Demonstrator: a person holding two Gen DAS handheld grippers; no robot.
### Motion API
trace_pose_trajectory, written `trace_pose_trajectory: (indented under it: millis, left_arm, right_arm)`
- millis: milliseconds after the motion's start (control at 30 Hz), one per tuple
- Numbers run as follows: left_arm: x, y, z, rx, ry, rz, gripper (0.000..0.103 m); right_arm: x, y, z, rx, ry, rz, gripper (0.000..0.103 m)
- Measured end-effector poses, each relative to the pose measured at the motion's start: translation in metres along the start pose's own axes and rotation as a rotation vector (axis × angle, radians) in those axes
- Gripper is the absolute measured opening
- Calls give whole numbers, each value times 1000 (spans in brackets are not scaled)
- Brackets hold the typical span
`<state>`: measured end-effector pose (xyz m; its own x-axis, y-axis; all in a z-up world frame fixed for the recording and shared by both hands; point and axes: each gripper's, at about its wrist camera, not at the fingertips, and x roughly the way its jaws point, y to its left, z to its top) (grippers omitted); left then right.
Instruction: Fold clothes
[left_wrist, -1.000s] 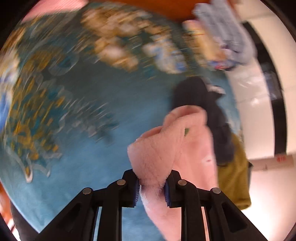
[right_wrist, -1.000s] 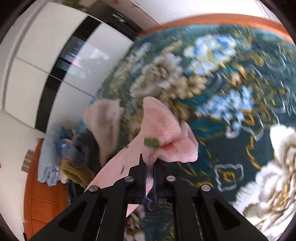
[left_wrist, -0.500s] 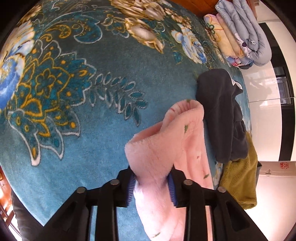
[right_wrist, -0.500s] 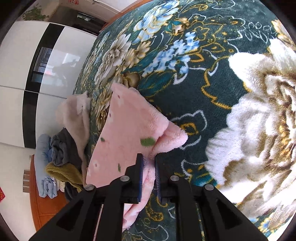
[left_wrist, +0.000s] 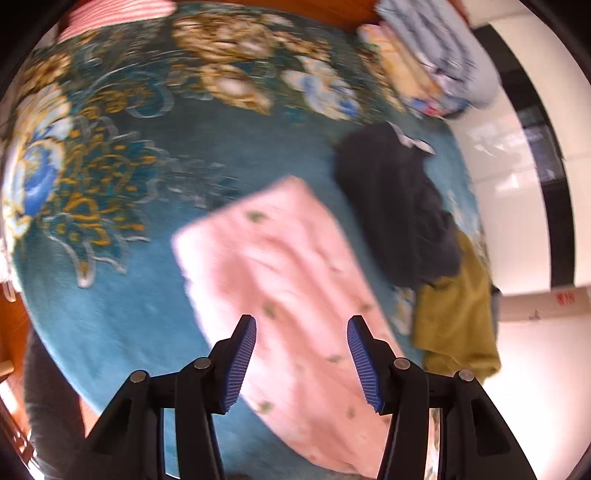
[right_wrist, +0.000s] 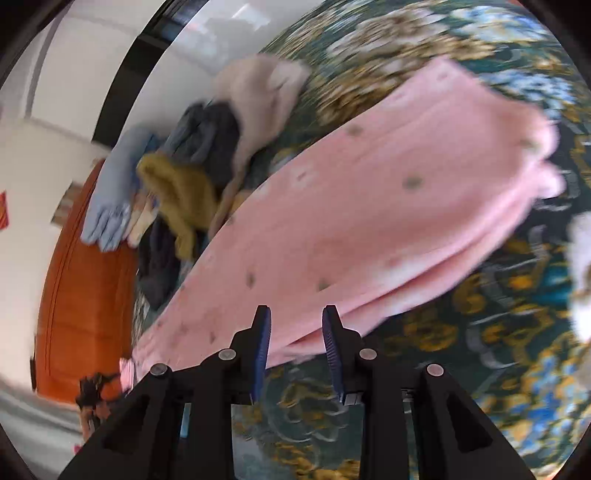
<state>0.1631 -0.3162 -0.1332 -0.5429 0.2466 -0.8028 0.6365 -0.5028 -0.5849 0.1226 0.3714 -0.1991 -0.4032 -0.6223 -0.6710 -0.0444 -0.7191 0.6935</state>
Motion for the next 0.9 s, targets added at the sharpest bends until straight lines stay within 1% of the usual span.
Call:
trace_pose_trajectory:
  millis: [33,100,167,267,333,400,433,467,500,567,600,733,833,900]
  left_arm:
    - [5,-15,-9,32,13,-9,58]
    - [21,-39,-33,83,57,-35,59]
    - [39,-57,-58,130,105,-57,59]
    - [71,-67,-95,189,169,-65,59]
    - [89,-61,-117,199,210,-68,59]
    - [95,-52,-128,173,233,-69,59]
    - [96,-47,-131,155,241,-70,57]
    - [93,-45,-131,151,229,-95,58]
    - [87,-45,-128,170,196,-94,59]
    - [78,-47,-125,223,127,-11,59]
    - [80,-46,-122,237,122,20,59]
    - [95,-36,-119,222,190,56,59]
    - [95,-26,-115,186,204,46,59]
    - [92,-17,-112,146,210,33,59]
  right_arm:
    - [25,22,-9,-51,68,46,32]
    - [71,65,-29,-153,197,122,44]
    - [108,102,-48,-259,292,163,46]
    - [149,139,-77,-373,388,162,46]
    - [166,147,-90,-443,432,130,47]
    - [181,154,-103,-512,472,92,47]
    - [184,156,-103,-538,466,72,47]
    - [185,157,-101,-560,448,51,47]
    - [184,157,-97,-571,425,46,47]
    - [184,161,-81,-576,376,43,47]
    - [186,162,-72,-573,358,39,47]
    - [198,165,-39,-539,307,8,47]
    - [209,164,-25,-466,323,25,48]
    - [212,169,-28,-464,352,49,53]
